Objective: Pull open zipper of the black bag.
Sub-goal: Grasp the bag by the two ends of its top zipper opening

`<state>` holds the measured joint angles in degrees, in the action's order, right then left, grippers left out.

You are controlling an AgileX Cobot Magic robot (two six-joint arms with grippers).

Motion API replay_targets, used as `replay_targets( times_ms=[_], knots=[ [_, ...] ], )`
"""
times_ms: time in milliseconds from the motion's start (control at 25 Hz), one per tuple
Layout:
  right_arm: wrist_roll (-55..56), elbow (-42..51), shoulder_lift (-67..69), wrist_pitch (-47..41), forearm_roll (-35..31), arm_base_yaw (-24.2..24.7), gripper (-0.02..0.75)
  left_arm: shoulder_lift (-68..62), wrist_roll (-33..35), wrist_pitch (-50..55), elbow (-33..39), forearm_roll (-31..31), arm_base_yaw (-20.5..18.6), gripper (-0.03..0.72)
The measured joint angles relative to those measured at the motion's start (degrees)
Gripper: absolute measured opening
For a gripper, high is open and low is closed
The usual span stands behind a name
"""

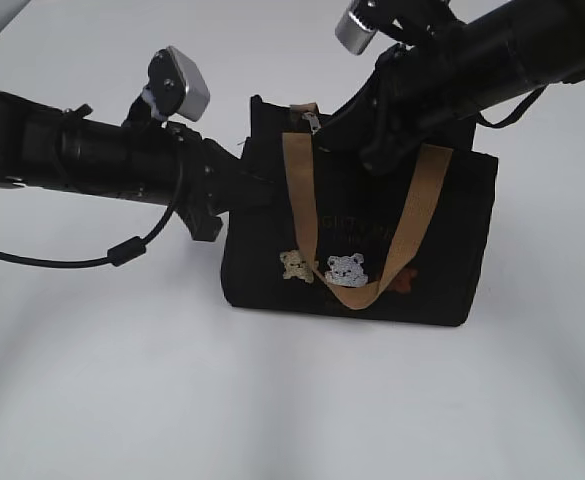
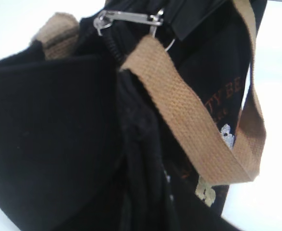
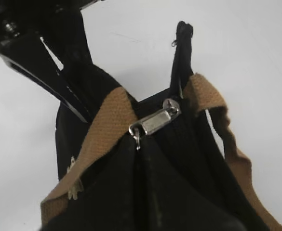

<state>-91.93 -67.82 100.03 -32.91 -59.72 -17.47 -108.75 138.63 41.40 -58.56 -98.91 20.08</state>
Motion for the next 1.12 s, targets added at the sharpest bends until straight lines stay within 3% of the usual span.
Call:
replay_targets(
  times_ms=[200,560,760,960,1040,1120],
  knots=[
    [7.5,0.1,-2.2,-2.6,0.2,2.5,-0.001,0.0,0.0,0.6,-0.3,-0.6,0.2,0.065],
    [21.6,0.1,-5.1,-11.1,1.0,14.4,-0.001,-0.3,0.0,-0.4,-0.3,-0.5,0.2,0.065],
    [33.2,0.1,-5.5,-16.7,7.6,20.4,-0.001,-0.3,0.0,-0.5,-0.3,-0.6,0.2,0.065],
    [39.3,0.1,-5.7,-17.1,9.9,20.9,0.003,-0.3,-0.5,-0.6,-0.3,-0.6,0.2,0.065],
    [39.7,0.1,-5.7,-17.5,10.0,19.5,0.055,-0.3,-2.3,-1.4,-0.3,-0.6,0.2,0.065],
    [40.1,0.1,-5.7,-18.1,10.0,17.8,0.185,-0.1,-6.9,-2.9,-0.3,-0.6,0.2,0.098]
  ],
)
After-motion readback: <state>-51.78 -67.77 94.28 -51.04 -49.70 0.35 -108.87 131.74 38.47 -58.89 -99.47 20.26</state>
